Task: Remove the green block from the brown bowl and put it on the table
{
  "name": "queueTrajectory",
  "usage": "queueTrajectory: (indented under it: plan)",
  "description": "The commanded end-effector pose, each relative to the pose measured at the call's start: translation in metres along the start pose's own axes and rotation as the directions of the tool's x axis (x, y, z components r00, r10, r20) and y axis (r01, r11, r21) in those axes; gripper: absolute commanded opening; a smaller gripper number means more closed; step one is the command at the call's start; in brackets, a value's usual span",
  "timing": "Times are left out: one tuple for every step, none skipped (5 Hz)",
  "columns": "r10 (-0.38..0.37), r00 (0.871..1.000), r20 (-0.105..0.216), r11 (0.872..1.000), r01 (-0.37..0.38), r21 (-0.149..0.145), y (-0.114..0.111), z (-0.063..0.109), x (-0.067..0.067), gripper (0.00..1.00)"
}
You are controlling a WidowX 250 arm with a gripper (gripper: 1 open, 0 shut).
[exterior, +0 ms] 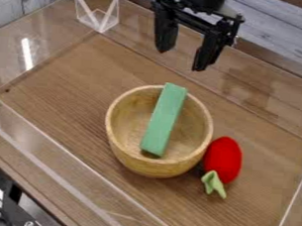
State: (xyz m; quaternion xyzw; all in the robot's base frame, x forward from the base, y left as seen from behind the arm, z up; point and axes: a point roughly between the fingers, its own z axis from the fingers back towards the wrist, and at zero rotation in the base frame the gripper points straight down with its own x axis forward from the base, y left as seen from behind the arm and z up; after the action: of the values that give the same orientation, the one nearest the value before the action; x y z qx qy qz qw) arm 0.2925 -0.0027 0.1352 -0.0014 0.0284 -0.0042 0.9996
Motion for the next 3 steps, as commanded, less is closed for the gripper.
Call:
queueTrajectory:
  plan:
    - [0.005, 1.0, -0.007, 1.0, -0.005, -0.008, -0.003, -0.009, -0.012, 1.0]
    - [0.002, 1.0, -0.012, 1.0, -0.003, -0.013, -0.008, -0.026, -0.03, 1.0]
    - [-0.007, 1.0, -0.009, 1.0, 0.007, -0.013, -0.011, -0.037, -0.039, 1.0]
